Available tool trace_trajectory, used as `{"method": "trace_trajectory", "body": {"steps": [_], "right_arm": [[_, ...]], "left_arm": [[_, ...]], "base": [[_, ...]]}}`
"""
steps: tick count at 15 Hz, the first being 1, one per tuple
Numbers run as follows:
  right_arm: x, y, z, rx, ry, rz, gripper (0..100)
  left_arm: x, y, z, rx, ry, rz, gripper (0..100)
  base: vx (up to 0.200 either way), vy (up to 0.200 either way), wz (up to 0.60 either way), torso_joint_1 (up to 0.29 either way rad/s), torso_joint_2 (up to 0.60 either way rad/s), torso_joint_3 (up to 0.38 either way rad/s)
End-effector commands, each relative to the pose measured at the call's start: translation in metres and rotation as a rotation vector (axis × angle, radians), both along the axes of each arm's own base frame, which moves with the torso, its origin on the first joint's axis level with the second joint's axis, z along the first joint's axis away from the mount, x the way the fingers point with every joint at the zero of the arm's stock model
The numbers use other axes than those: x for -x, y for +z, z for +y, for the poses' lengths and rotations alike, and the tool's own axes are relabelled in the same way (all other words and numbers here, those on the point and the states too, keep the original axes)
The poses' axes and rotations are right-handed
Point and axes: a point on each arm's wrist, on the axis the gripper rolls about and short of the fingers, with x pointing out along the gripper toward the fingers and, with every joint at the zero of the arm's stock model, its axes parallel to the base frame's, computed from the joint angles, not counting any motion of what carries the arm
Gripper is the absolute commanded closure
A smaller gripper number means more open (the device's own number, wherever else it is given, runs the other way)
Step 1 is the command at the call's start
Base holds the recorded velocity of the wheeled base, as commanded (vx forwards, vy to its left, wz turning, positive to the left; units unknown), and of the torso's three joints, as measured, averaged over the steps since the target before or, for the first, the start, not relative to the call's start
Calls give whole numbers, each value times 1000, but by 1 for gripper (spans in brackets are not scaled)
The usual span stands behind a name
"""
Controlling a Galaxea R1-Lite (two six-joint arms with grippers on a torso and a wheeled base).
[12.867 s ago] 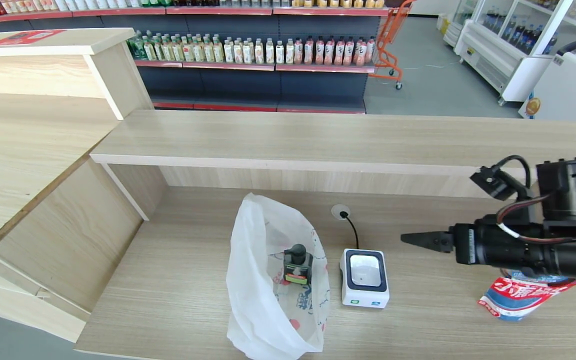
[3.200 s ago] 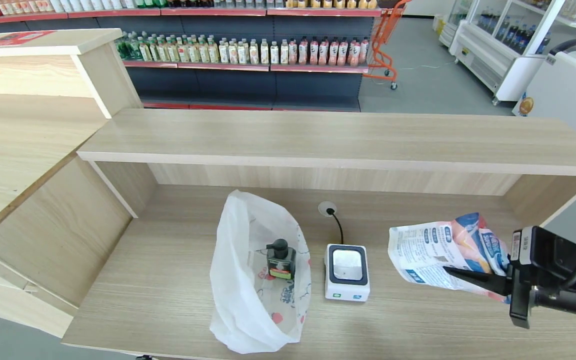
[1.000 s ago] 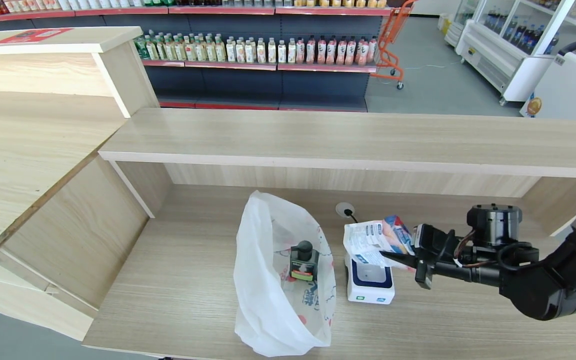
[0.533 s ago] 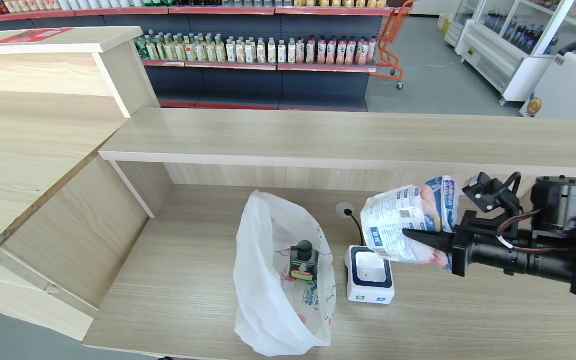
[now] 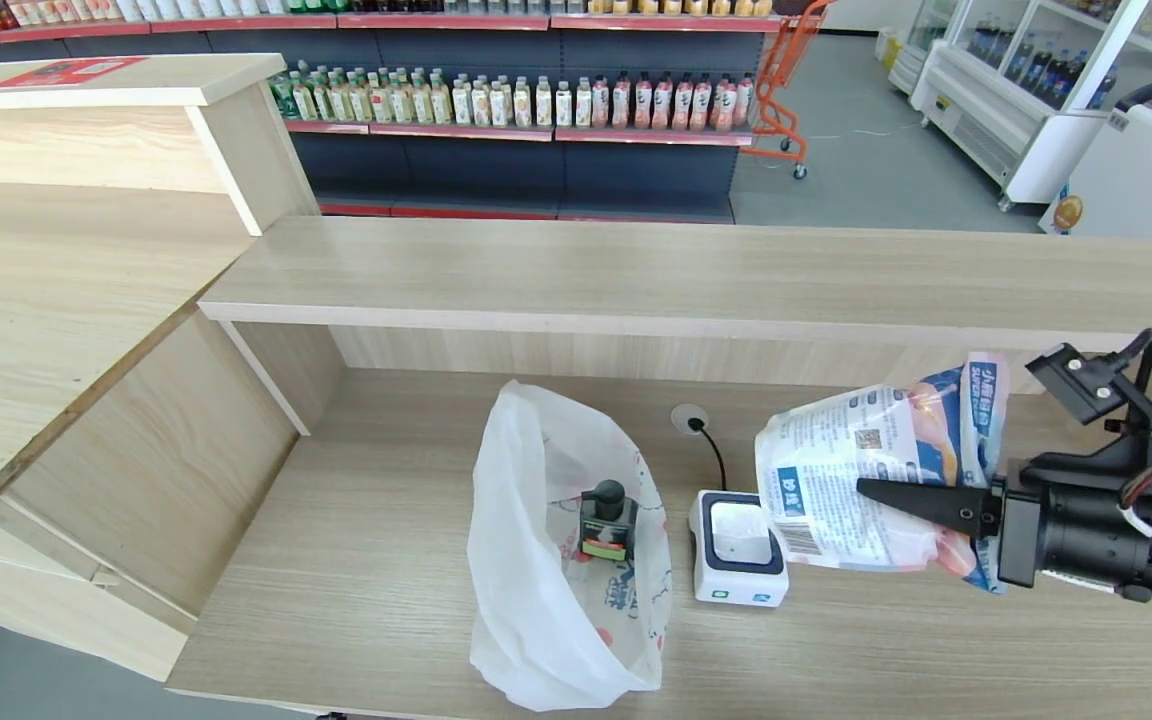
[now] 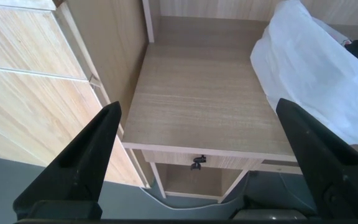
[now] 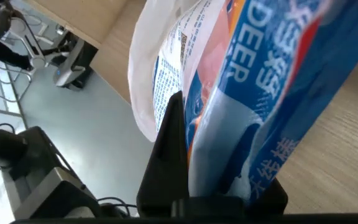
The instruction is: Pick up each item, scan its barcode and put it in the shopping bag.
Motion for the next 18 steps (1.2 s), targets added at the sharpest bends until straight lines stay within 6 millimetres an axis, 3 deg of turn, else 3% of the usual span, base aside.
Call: {"method": "trace_trajectory", "body": {"steps": [1,4,9,11,18], "right_arm": [[3,5,6,-44,13,27,100],[5,10,19,-113,25,158,100],[-5,-6,48,-110,-33,386,100],[-7,-14,57,-95,-9,426,100],[-33,-48,117,17,74,503,100]], "left_arm": [[0,0,0,1,-1,2,0],[0,0,0,-1,0,2,0],[0,0,0,-1,0,2,0],[0,0,0,-1,2,2,0],[0,0,0,-1,0,2,0]], "base": [[0,200,0,-17,7,7],[0,133,0,3,0,5],[0,0,0,0,0,0],[0,0,0,0,0,0],[0,0,0,0,0,0]]}}
